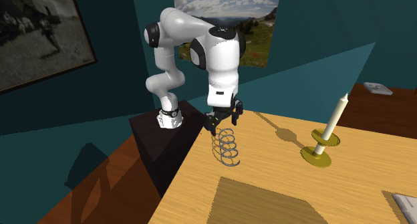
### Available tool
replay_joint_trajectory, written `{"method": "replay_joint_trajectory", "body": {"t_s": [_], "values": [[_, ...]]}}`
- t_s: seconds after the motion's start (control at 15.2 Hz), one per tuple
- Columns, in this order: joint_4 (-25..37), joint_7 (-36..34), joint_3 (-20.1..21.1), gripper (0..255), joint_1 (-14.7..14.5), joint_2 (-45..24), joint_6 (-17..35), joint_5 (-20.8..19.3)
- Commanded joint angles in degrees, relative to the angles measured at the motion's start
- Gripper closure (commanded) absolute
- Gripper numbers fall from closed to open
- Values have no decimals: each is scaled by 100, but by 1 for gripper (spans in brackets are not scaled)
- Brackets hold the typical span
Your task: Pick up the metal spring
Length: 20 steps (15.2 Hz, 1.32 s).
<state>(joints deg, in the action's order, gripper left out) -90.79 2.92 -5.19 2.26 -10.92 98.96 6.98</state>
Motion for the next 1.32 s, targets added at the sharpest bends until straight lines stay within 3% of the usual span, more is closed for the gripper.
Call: {"method": "replay_joint_trajectory", "body": {"t_s": [0.0, 0.13, 0.73, 0.79, 1.25], "values": [[649, -9, -26, 0, 52, -511, -117, 42], [1046, -20, -34, 0, 85, -800, -216, 65], [464, 37, -28, 0, 69, -800, 363, 77], [467, 34, -27, 255, 68, -802, 362, 77], [470, 30, -26, 255, 65, -805, 363, 77]]}}
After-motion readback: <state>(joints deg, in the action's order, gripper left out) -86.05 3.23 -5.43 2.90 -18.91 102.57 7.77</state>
